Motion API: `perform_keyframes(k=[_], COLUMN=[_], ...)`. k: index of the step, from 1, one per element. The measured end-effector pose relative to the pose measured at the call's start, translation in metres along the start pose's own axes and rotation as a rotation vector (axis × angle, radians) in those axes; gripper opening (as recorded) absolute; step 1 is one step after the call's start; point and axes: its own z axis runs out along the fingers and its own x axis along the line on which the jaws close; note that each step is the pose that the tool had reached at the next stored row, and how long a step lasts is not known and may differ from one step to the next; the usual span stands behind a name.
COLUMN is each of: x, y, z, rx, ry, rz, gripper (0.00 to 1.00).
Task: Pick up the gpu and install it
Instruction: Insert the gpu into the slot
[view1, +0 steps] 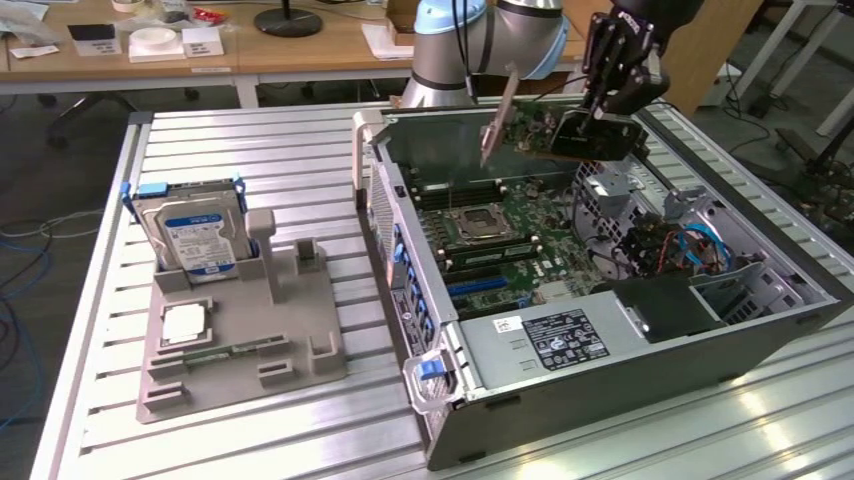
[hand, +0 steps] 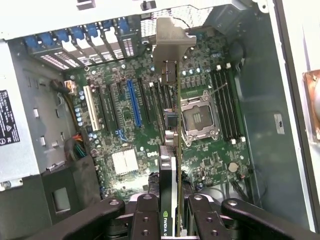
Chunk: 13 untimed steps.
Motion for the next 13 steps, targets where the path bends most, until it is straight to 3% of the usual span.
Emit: perform_keyframes(k=[13], x=[-0.0003], y=[0.0001], z=[0.0002], rx=[-0.0072], ry=[0.0054], rz=[-0.124], gripper=[0.27])
